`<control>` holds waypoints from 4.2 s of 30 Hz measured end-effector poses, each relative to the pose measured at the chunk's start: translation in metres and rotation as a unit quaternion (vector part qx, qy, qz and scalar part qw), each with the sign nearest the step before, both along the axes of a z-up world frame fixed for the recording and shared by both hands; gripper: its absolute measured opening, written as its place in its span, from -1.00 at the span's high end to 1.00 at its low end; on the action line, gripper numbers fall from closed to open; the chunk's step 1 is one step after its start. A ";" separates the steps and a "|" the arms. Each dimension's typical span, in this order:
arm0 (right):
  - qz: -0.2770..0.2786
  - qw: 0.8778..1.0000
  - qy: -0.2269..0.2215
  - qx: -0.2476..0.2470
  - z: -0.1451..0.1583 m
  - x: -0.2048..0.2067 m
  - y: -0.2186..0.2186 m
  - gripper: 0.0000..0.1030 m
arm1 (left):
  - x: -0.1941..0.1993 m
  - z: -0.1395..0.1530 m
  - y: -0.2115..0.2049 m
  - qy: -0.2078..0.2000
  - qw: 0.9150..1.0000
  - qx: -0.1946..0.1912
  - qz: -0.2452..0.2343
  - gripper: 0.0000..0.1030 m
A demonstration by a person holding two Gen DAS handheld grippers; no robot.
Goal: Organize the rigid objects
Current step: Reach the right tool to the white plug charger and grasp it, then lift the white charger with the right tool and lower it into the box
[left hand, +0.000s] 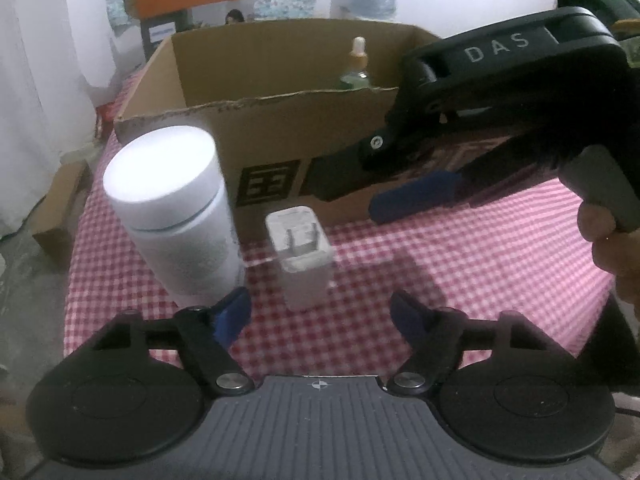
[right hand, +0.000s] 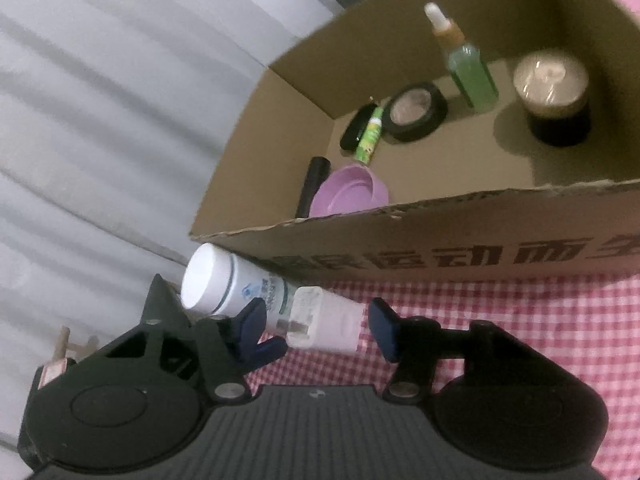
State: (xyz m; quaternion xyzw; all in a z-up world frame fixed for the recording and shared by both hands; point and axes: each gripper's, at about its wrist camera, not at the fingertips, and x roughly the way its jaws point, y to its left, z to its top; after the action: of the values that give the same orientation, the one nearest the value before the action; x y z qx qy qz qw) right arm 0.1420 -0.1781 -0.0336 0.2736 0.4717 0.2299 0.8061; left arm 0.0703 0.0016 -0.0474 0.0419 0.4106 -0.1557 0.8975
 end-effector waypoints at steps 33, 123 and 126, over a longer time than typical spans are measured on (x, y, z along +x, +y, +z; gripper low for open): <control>-0.073 0.994 0.066 0.048 -0.032 -0.038 -0.039 0.22 | 0.004 -0.008 -0.040 0.026 0.994 -0.048 -0.099 0.07; 0.009 0.995 0.101 -0.006 -0.002 0.137 -0.045 0.01 | 0.165 0.033 -0.048 0.136 0.990 -0.025 0.013 0.33; 0.012 0.994 0.112 -0.006 -0.008 0.142 -0.044 0.01 | 0.163 0.029 -0.045 0.141 0.990 -0.027 0.016 0.31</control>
State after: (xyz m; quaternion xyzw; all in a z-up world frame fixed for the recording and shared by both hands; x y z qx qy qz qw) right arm 0.2836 -0.2221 -0.0421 0.2875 0.5636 0.2043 0.7469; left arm 0.2337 -0.0437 -0.0181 -0.0110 0.5290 -0.1564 0.8340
